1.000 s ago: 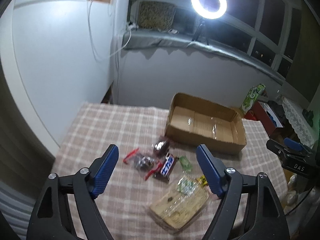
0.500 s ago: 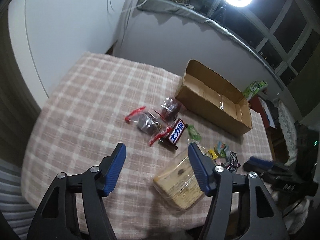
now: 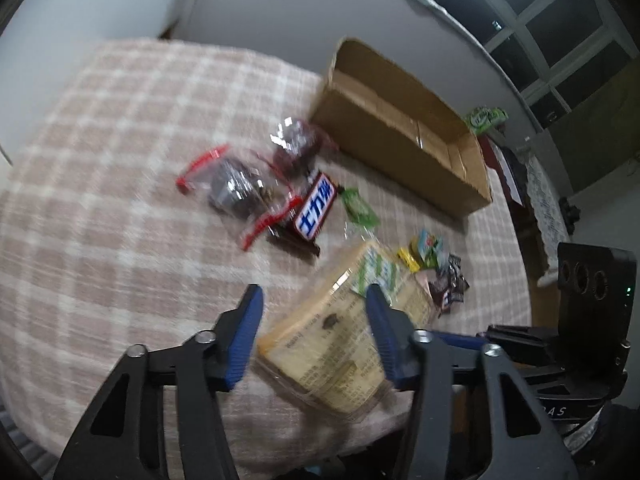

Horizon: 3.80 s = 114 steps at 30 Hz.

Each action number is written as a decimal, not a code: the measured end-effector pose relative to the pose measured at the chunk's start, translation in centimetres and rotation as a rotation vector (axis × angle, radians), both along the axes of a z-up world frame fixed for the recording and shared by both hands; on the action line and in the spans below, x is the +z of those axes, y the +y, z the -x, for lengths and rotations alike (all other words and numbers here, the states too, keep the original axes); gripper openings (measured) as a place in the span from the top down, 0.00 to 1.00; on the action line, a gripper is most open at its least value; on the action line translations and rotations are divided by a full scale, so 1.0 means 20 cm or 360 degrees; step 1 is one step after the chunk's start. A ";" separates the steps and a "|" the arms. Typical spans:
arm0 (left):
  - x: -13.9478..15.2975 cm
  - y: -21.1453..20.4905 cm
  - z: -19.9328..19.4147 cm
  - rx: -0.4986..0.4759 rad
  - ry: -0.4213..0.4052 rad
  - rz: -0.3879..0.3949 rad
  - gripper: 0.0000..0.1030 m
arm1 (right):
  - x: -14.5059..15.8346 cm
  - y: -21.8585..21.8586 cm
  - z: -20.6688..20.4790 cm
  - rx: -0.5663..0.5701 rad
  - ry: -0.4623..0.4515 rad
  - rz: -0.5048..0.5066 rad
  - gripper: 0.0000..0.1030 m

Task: Organize snacks
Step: 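Lower the left tool onto the wrapped bread loaf and close it, then lift the bread loaf with the left tool and carry it over the box, then lower the bread into the box and open the left tool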

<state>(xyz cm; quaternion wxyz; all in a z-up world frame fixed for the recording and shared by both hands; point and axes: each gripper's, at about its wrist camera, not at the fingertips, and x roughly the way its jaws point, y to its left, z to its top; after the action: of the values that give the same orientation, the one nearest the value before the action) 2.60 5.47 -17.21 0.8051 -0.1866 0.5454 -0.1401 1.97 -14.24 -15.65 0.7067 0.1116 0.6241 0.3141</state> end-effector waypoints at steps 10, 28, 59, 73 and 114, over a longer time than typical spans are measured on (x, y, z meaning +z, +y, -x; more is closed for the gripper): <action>-0.02 -0.05 0.08 -0.0058 0.0077 0.0169 0.63 | -0.02 -0.05 -0.07 -0.0092 0.0010 -0.0018 0.76; 0.00 -0.13 0.09 -0.0243 0.0016 -0.0088 0.59 | -0.05 -0.10 -0.10 -0.0189 0.0128 -0.0045 0.48; 0.21 -0.20 -0.01 -0.0241 -0.0152 -0.0011 0.55 | 0.19 -0.16 -0.19 -0.0213 0.0024 -0.0216 0.62; 0.36 -0.37 -0.33 -0.0309 -0.0317 0.0025 0.55 | 0.41 -0.35 -0.47 -0.0304 -0.0184 -0.0204 0.63; 0.26 -0.62 -0.83 -0.0430 -0.0285 -0.0177 0.58 | 0.26 -0.43 -0.95 -0.0378 -0.0243 0.0111 0.63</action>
<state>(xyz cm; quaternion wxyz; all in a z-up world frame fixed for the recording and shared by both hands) 19.30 -6.84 -11.95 0.8333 -0.0534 0.4985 -0.2327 20.88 -22.83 -10.39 0.7877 0.1358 0.5615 0.2140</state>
